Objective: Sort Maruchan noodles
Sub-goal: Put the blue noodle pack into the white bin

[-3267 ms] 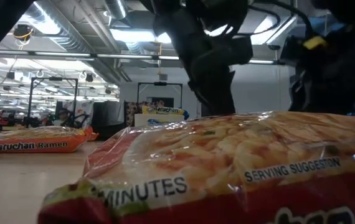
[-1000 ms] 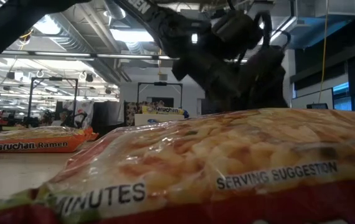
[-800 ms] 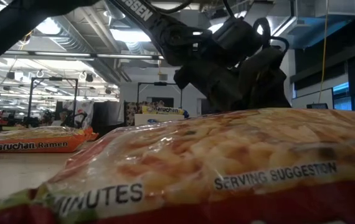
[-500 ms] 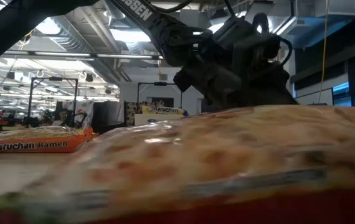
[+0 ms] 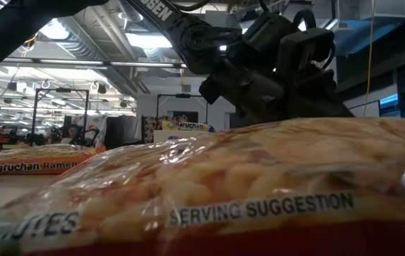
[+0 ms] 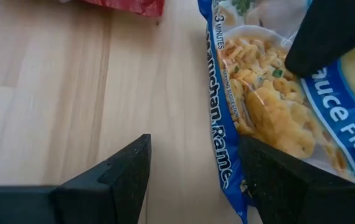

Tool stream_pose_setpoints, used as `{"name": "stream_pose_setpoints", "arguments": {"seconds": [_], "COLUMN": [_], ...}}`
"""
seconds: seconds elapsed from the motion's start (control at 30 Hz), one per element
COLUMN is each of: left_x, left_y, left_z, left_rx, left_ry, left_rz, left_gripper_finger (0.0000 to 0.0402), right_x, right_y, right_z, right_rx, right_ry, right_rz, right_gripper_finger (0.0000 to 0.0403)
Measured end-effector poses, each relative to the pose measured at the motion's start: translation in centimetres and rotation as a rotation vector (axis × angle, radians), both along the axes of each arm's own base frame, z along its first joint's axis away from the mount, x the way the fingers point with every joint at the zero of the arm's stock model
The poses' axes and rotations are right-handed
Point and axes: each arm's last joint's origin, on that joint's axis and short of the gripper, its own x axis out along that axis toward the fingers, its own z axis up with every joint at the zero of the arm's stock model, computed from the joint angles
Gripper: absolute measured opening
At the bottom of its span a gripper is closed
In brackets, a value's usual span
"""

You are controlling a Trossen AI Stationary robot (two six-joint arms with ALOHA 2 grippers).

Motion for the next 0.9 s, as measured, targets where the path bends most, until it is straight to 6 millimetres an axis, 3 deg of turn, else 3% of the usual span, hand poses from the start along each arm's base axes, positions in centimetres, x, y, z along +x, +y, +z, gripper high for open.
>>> {"name": "stream_pose_setpoints", "arguments": {"seconds": [0.3,0.5,0.7,0.9], "left_x": [0.0,-0.1,-0.9,-2.8], "left_y": [-0.3,-0.5,-1.4,-1.5], "left_z": [0.0,1.3,3.6,8.0], "left_rx": [0.057,0.080,0.133,0.363], "left_ry": [-0.042,-0.086,-0.099,-0.105], "left_rz": [-0.016,-0.034,-0.064,-0.029], "left_gripper_finger": [0.0118,0.0109,0.0111,0.0112], "right_x": [0.0,-0.1,-1.4,-3.0], "right_y": [0.1,0.3,1.3,2.2], "right_z": [0.0,1.2,2.8,3.3], "right_rx": [0.008,0.075,0.119,0.086], "right_ry": [-0.006,0.000,-0.055,-0.191], "right_rz": [-0.003,0.015,0.042,-0.018], "right_gripper_finger": [0.0239,0.0239,0.0239,0.0239]}}
